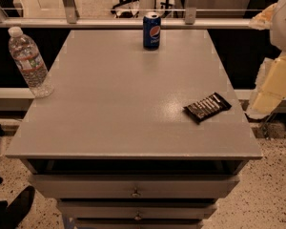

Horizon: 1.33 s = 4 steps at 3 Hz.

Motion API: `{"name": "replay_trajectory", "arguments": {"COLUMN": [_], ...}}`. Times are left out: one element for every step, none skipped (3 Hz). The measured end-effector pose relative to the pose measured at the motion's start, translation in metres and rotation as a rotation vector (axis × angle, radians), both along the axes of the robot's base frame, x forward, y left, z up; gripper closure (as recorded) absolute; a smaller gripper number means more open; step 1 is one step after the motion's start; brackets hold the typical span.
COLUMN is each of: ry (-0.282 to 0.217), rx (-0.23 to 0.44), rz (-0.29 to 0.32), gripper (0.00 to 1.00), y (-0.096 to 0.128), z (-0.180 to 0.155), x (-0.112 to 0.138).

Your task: Move pepsi can near water bottle

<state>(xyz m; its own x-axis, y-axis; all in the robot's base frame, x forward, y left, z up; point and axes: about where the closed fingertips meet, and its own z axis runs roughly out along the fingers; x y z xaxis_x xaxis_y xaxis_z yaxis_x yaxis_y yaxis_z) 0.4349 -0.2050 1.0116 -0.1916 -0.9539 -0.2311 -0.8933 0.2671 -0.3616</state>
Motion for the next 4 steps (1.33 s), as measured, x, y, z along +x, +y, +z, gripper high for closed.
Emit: {"name": "replay_trajectory", "arguments": {"ry": [-0.012, -0.021, -0.062, -0.095], "rx": [0.009, 0.06, 0.144, 0.241], "rz": [0.007, -0.018, -0.064, -0.098], "gripper": [0.0, 0.0, 0.0, 0.0], "y": [0.003, 0.008, 0.021, 0.04], "z": [0.001, -0.015, -0.04, -0.071], "x": [0.001, 0.023, 0.082, 0.154]}}
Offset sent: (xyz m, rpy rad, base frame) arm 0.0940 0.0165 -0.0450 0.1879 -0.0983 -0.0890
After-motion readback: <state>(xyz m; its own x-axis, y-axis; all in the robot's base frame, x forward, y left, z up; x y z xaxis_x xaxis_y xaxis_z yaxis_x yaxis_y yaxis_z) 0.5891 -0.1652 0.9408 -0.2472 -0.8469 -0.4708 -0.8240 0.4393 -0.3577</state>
